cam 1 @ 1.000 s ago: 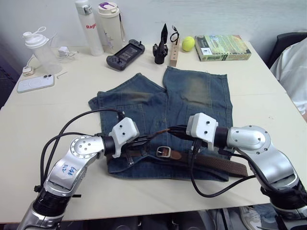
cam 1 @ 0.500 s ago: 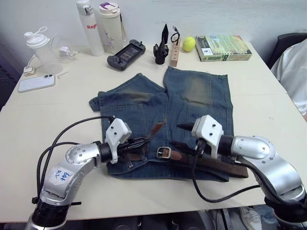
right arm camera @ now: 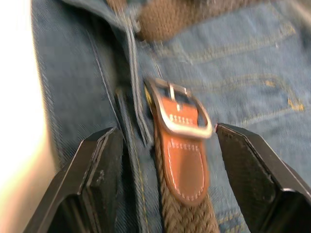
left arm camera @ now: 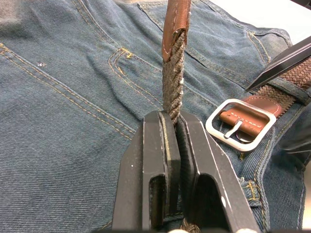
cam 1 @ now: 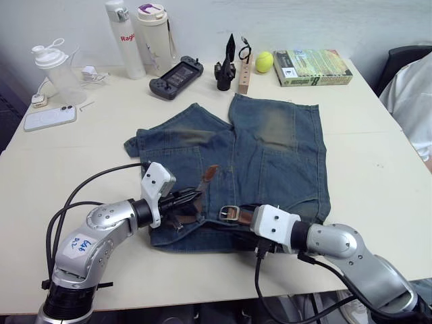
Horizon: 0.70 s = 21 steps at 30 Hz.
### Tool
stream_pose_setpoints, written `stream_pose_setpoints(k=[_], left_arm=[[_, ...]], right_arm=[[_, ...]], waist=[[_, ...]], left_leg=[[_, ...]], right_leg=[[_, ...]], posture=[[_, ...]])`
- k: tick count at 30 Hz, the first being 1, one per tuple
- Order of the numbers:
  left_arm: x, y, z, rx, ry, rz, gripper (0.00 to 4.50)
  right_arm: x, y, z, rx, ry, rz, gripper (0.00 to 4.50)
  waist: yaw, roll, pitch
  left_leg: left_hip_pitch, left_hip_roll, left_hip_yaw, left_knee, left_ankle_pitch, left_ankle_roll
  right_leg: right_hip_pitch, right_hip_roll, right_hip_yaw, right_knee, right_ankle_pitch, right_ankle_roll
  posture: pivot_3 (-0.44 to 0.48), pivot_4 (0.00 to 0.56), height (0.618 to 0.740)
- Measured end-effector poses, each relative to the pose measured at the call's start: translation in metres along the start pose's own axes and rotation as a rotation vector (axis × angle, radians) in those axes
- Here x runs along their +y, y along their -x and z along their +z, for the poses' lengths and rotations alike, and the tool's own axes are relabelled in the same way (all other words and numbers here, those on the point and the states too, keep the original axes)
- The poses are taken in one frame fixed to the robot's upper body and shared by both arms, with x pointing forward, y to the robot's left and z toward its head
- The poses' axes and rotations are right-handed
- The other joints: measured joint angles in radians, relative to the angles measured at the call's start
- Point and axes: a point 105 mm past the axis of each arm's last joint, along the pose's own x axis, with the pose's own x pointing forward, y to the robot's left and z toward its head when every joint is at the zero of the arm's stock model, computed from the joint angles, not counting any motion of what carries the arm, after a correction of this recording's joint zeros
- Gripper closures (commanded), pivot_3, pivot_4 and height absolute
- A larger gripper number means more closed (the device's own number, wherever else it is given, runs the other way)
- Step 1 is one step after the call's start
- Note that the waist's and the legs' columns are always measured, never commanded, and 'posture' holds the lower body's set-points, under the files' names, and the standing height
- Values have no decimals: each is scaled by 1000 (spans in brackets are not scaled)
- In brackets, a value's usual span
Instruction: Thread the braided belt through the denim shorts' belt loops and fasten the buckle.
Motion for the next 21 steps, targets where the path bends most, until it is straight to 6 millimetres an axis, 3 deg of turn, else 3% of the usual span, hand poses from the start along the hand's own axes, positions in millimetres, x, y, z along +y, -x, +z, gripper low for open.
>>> stream_pose_setpoints(k=[4,5,7,12,17,21], left_arm=[[0,0,0,5,5,-6,4500],[0,0,0,5,3,-8,4500],[0,0,2,7,-4,-9,4500],[1,2,1,40,-36,-23,4500],[0,3,-4,91,-89,-33,4500],[0,6,-19,228,-221,-51,4500]], right_arm=[[-2,-2,-2,4,-23,-35,1247],[-2,-3,-2,5,-36,-42,1475],[-2,-4,-3,8,-55,-50,2051],[-6,-4,-5,23,-116,-73,4383],[-10,-4,-5,34,-142,-76,4378],[-14,-7,0,30,-175,-84,4378]], waist=[[0,0,0],[0,0,0],[0,0,0],[0,0,0],[0,0,0],[-1,0,0]], left_leg=[[0,0,0,0,0,0],[0,0,0,0,0,0],[0,0,0,0,0,0],[0,0,0,0,0,0],[0,0,0,0,0,0],[0,0,1,-1,-1,-1]], right_leg=[[0,0,0,0,0,0],[0,0,0,0,0,0],[0,0,0,0,0,0],[0,0,0,0,0,0],[0,0,0,0,0,0],[-2,0,1,0,0,0]], posture=[[0,150,717],[0,150,717],[0,150,717],[0,150,717],[0,150,717],[0,150,717]])
